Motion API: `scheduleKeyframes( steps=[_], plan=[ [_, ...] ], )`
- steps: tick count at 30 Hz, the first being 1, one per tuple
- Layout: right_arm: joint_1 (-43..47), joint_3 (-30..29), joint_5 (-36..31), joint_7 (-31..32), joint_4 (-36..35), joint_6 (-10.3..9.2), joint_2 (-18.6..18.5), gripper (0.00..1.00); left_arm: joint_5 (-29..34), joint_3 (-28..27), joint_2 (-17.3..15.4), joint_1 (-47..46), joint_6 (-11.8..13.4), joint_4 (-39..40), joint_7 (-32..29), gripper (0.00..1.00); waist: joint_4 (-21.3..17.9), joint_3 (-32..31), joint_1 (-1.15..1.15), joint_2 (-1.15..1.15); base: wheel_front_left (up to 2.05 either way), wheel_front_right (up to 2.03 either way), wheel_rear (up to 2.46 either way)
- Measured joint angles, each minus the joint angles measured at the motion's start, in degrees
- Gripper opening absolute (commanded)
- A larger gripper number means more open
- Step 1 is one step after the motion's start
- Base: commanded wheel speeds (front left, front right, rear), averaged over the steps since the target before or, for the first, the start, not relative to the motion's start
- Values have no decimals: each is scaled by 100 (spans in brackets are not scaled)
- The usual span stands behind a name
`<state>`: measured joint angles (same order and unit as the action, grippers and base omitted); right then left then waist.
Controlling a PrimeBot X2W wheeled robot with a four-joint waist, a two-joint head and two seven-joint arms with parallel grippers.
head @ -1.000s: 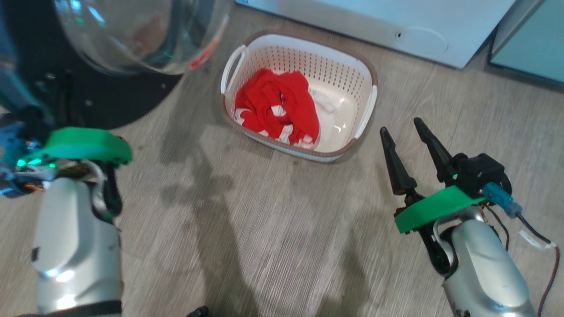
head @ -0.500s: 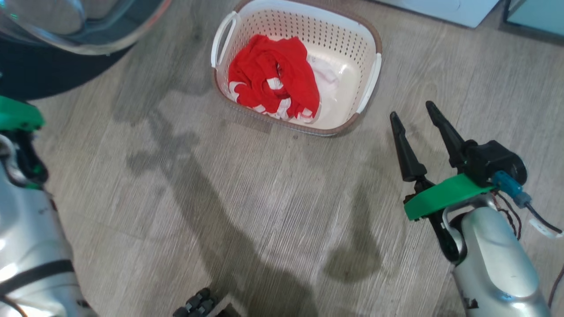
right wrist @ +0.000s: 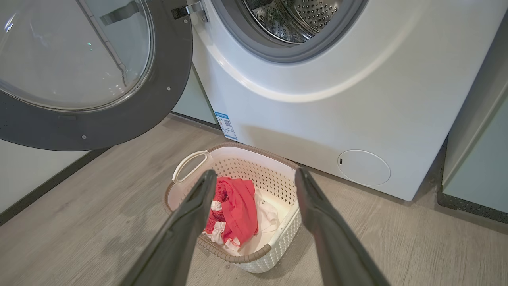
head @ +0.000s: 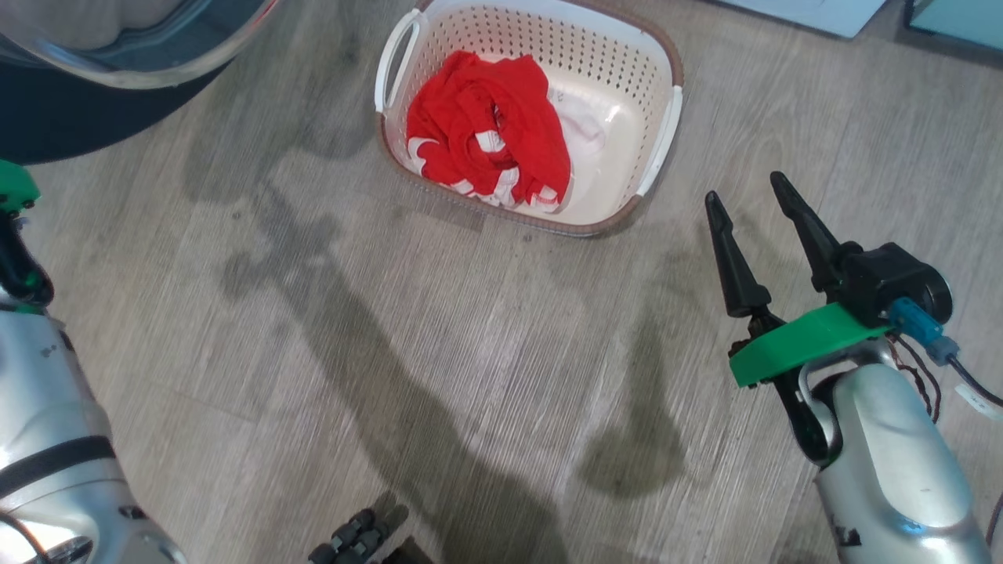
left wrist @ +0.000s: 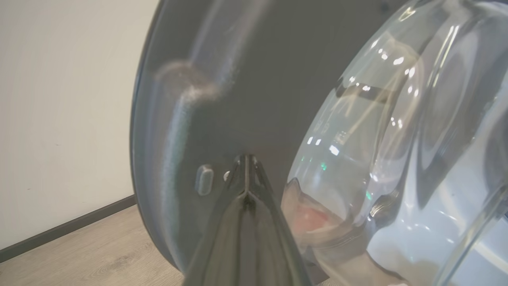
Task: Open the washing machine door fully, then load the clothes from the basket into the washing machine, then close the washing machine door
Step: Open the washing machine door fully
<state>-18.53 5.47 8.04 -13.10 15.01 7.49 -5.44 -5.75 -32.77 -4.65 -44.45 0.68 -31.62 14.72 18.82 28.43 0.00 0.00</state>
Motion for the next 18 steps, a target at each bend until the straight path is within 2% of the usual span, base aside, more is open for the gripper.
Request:
scheduleKeyframes(
  steps=[9,18],
  plan=[
    [4,56,119,-78,289,0,81,100,412,227,180,443,-166,300,1,0,-110,-519,0,0,0,0,0],
    [60,135,374,-136,509,0,162,100,699,1046,286,1443,-411,606,0,0,-431,-1261,0,0,0,0,0]
  ],
)
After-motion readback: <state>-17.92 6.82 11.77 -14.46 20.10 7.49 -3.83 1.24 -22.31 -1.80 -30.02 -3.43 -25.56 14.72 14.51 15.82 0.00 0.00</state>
